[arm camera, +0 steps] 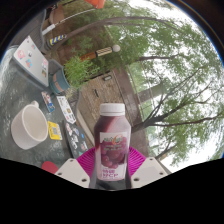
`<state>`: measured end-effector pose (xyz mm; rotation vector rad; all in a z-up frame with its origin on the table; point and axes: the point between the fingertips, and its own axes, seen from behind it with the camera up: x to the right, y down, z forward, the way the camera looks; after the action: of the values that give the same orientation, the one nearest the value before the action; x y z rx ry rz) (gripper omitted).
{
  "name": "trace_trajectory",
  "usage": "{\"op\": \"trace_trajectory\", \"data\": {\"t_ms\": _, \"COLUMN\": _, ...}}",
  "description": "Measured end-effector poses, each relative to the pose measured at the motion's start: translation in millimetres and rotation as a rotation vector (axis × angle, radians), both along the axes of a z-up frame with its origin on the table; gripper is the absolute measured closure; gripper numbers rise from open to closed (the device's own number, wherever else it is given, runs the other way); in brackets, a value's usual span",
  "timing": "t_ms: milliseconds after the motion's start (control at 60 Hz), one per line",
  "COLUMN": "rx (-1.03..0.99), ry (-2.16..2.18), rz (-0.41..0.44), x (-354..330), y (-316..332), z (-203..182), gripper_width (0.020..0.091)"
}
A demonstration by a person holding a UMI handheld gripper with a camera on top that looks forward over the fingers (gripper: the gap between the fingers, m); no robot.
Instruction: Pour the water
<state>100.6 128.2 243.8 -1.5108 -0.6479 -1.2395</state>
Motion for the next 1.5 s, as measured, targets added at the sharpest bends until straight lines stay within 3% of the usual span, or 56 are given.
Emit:
{"op": "trace_trajectory", "data": {"t_ms": 83, "rx": 0.046, "ry": 0.493, "rz": -0.001, "x": 17.3, "y": 4.2, "z": -52.2, "gripper_width": 0.0691}}
{"op": "trace_trajectory", "data": {"t_ms": 167, "rx": 0.061, "ry": 0.881, "rz": 0.062, "x": 9.1, "y": 8.2, "z": -97.9, "gripper_width": 0.0691}}
{"op": "trace_trajectory", "data": {"t_ms": 217, "rx": 0.035, "ry": 1.057, "rz": 0.047, "x": 10.0, "y": 12.9, "z": -130.9, "gripper_width": 0.069}}
{"op": "trace_trajectory", "data": {"t_ms": 400, "rx": 0.003, "ry": 1.191, "rz": 0.043, "x": 22.8, "y": 32.7, "z": -193.3, "gripper_width": 0.0688}}
{"op": "trace_trajectory", "data": {"t_ms": 583, "rx": 0.012, "ry": 1.231, "rz": 0.093, "x": 13.9, "y": 42.5, "z": -188.2, "gripper_width": 0.0685}}
{"op": "trace_trajectory", "data": {"t_ms": 667, "rx": -0.045, "ry": 1.25, "rz": 0.04, "x": 12.8, "y": 35.9, "z": -202.4, "gripper_width": 0.0658}}
{"op": "trace_trajectory", "data": {"t_ms": 733, "rx": -0.047, "ry": 1.255, "rz": 0.052, "x": 13.1, "y": 33.3, "z": -201.8, "gripper_width": 0.0646}}
{"op": "trace_trajectory", "data": {"t_ms": 1117, "rx": -0.127, "ry": 1.288, "rz": -0.039, "x": 15.5, "y": 11.8, "z": -224.0, "gripper_width": 0.0491}}
{"op": "trace_trajectory", "data": {"t_ms": 1183, "rx": -0.12, "ry": 1.292, "rz": -0.051, "x": 16.0, "y": 5.1, "z": -221.3, "gripper_width": 0.0424}}
{"op": "trace_trajectory", "data": {"t_ms": 1250, "rx": -0.125, "ry": 1.287, "rz": -0.053, "x": 10.7, "y": -6.8, "z": -215.7, "gripper_width": 0.0282}}
{"op": "trace_trajectory", "data": {"t_ms": 1283, "rx": -0.126, "ry": 1.284, "rz": -0.051, "x": 7.6, "y": -13.3, "z": -210.3, "gripper_width": 0.0246}}
{"op": "trace_trajectory", "data": {"t_ms": 1500, "rx": -0.037, "ry": 1.192, "rz": 0.032, "x": -35.0, "y": -102.7, "z": -139.6, "gripper_width": 0.0264}}
